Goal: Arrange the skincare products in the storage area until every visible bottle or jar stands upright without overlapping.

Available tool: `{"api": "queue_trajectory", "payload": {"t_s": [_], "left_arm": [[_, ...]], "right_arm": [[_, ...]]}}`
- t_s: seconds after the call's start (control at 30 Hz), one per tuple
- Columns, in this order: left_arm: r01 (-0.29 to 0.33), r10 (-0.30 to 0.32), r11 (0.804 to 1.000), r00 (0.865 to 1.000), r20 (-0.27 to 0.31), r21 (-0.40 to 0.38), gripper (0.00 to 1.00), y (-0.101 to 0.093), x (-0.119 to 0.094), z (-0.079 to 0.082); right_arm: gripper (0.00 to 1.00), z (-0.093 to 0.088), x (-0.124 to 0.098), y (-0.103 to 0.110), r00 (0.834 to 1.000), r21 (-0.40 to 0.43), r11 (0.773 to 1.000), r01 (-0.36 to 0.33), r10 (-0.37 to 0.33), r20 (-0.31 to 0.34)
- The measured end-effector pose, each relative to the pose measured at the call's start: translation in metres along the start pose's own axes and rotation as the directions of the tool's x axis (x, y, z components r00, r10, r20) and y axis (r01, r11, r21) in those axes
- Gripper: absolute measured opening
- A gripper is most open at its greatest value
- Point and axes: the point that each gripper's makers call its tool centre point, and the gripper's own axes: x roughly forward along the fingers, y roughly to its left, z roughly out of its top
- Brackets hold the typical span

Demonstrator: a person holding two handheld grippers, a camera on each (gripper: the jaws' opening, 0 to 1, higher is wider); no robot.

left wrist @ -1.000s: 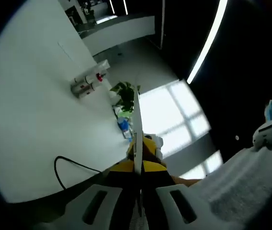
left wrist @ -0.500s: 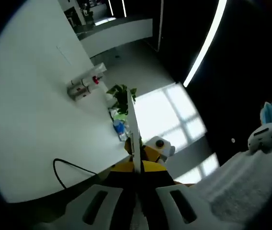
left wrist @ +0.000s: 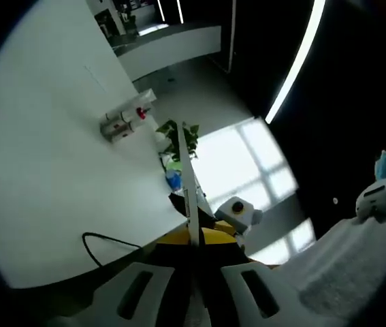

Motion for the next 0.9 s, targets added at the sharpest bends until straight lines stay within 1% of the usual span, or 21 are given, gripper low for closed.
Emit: {"api": "queue_trajectory", "payload": {"t_s": [0.03,0.07,0.1,0.13,0.17,0.23,0.27,0.33,0.4,0.43,0.5,0.6,0.67,0.73,0.83,0.9], "left_arm": [[-0.005,0.005,1.000,1.000,0.002,0.001,0.00,0.001,0.000,0.001],[-0.007,0.007,1.000,1.000,0.003,-0.001,0.00,0.002,0.001,0.002],[-0.010,0.010,1.000,1.000,0.005,-0.003,0.00,0.003,0.001,0.004],[-0.014,0.014,1.000,1.000,0.008,0.001,0.00,0.004,0.001,0.005],[-0.016,0.016,1.000,1.000,0.012,0.001,0.00,0.004,0.001,0.007],[-0.018,0.018,1.000,1.000,0.017,0.001,0.00,0.005,0.002,0.011],[-0.026,0.026,1.000,0.999,0.023,0.008,0.00,0.007,0.002,0.015],[-0.032,0.032,0.999,0.999,0.025,0.013,0.00,0.008,0.003,0.020],[-0.044,0.043,0.999,0.998,0.034,0.022,0.00,0.011,0.003,0.026],[-0.047,0.046,0.999,0.998,0.036,0.018,0.00,0.013,0.003,0.030],[-0.057,0.056,0.998,0.997,0.048,0.013,0.00,0.017,0.004,0.036],[-0.068,0.067,0.998,0.995,0.073,0.011,0.00,0.022,0.008,0.049],[-0.077,0.076,0.997,0.993,0.085,0.010,0.00,0.025,0.011,0.057],[-0.081,0.080,0.997,0.993,0.088,0.003,0.00,0.028,0.015,0.062],[-0.089,0.089,0.996,0.991,0.095,-0.007,0.00,0.033,0.022,0.072],[-0.099,0.098,0.995,0.991,0.090,0.001,0.00,0.036,0.027,0.077]], "right_arm": [[0.60,-0.003,0.000,-0.004,1.000,-0.031,0.999,0.028,-0.029,-0.011],[0.63,-0.003,0.000,-0.005,0.999,-0.041,0.998,0.037,-0.038,-0.013],[0.66,-0.004,0.000,-0.010,0.997,-0.051,0.996,0.072,-0.073,-0.012],[0.70,-0.005,0.001,-0.012,0.996,-0.066,0.994,0.084,-0.085,-0.010],[0.76,-0.005,0.002,-0.012,0.995,-0.079,0.992,0.099,-0.101,-0.011],[0.86,-0.002,0.004,-0.016,0.991,-0.107,0.985,0.132,-0.133,0.002],[0.89,0.002,0.005,-0.018,0.989,-0.135,0.980,0.146,-0.145,0.020],[0.91,0.006,0.006,-0.020,0.987,-0.163,0.973,0.163,-0.160,0.028],[0.96,0.009,0.008,-0.022,0.985,-0.190,0.967,0.171,-0.166,0.038],[0.98,0.012,0.008,-0.023,0.984,-0.194,0.965,0.177,-0.169,0.057],[0.99,0.016,0.009,-0.028,0.979,-0.203,0.959,0.198,-0.185,0.084],[0.99,0.017,0.007,-0.036,0.968,-0.219,0.945,0.243,-0.222,0.118],[0.99,0.012,0.007,-0.039,0.966,-0.229,0.939,0.255,-0.241,0.090],[0.98,0.014,0.008,-0.035,0.967,-0.250,0.935,0.251,-0.231,0.107],[0.95,0.010,0.013,-0.032,0.970,-0.306,0.921,0.242,-0.227,0.087],[0.93,0.005,0.015,-0.028,0.974,-0.340,0.912,0.228,-0.218,0.068]]}}
